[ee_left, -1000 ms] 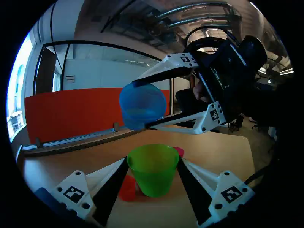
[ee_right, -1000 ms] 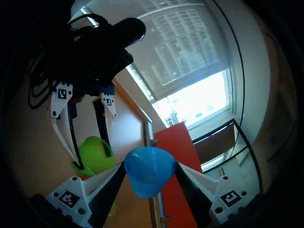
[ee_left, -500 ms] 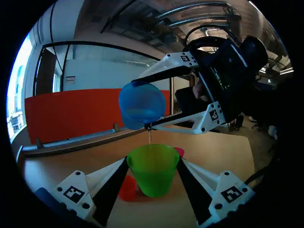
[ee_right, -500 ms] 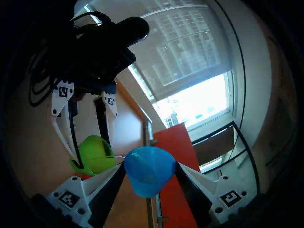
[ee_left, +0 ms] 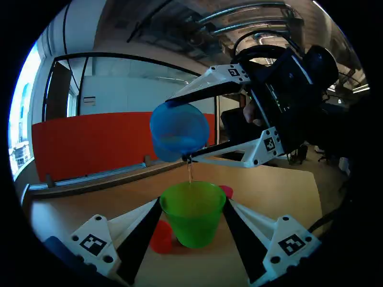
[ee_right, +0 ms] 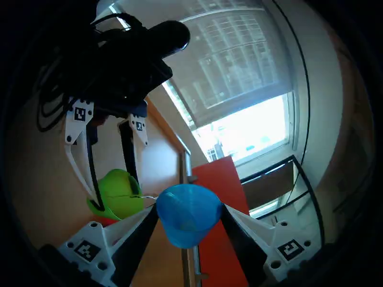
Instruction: Pour water
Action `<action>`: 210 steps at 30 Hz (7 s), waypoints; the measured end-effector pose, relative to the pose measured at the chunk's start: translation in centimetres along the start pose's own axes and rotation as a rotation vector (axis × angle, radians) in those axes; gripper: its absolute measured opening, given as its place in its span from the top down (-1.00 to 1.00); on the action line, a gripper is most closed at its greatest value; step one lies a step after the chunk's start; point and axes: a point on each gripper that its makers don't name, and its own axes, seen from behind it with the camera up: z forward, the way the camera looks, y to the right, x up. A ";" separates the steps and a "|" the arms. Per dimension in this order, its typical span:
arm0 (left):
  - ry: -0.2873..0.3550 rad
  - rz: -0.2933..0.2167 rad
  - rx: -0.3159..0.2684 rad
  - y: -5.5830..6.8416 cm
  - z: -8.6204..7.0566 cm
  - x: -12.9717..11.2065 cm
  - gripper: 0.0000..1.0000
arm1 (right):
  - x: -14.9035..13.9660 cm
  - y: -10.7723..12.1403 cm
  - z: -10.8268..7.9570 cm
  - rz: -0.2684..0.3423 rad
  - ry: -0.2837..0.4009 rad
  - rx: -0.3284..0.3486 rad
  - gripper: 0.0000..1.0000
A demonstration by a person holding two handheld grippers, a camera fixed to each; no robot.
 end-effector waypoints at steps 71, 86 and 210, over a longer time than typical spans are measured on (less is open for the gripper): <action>0.019 0.029 0.006 0.1 -0.2 0.5 -0.78 | 0.5 0.9 0.7 -0.092 0.004 -0.020 -0.87; 0.022 0.042 0.002 0.4 -0.2 0.7 -0.78 | 0.7 1.2 0.6 -0.122 0.005 -0.029 -0.86; 0.039 0.050 0.004 0.6 -0.2 0.9 -0.78 | 1.7 2.7 0.2 -0.298 -0.019 -0.086 -0.87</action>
